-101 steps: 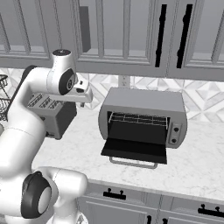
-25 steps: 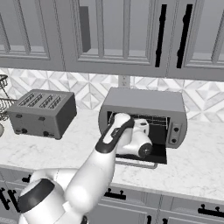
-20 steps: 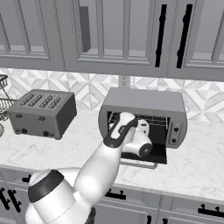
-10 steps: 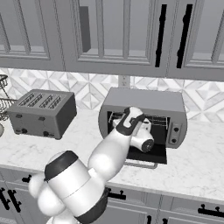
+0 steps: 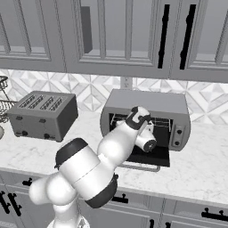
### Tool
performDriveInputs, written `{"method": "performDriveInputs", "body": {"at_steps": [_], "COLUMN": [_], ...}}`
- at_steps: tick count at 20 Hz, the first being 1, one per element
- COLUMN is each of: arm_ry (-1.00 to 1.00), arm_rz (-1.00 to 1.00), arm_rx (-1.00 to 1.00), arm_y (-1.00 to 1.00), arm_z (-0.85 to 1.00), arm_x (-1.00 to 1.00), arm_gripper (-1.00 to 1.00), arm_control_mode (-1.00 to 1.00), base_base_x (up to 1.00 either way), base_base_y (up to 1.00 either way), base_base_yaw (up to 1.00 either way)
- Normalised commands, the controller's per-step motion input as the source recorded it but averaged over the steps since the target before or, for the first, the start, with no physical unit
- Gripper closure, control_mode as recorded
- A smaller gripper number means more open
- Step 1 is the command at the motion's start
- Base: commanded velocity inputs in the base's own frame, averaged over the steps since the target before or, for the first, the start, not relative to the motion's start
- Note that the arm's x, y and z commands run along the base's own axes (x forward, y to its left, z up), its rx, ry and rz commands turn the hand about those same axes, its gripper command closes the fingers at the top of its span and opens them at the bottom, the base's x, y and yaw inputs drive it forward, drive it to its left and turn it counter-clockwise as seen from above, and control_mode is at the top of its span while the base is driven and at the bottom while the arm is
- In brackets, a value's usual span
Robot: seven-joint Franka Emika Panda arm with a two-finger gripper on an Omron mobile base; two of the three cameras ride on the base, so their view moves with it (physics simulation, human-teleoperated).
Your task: Pick up the kebab skewer and baguette bread, and place them inside the toaster oven. Close the toaster oven door and start by setting the timer.
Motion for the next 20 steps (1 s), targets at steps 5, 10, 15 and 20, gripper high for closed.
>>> {"method": "performDriveInputs", "body": {"at_steps": [5,10,15,20], "arm_ry": [0.00,0.13,0.22,0.23], "arm_rz": [0.00,0.00,0.00,0.00], "arm_rx": [0.00,0.00,0.00,0.00], "arm_y": [-0.09,-0.28,-0.26,-0.17], "arm_z": [-0.28,-0.35,-0.10,0.00], "arm_x": [0.06,-0.33,-0.94,-1.00], "arm_gripper": [-1.00,-1.00,-1.00,-1.00], "arm_control_mode": [-1.00,-1.00,-1.00,-1.00], "base_base_x": [0.00,0.00,0.00,0.00], "base_base_y": [0.00,0.00,0.00,0.00], "base_base_yaw": [0.00,0.00,0.00,0.00]}}
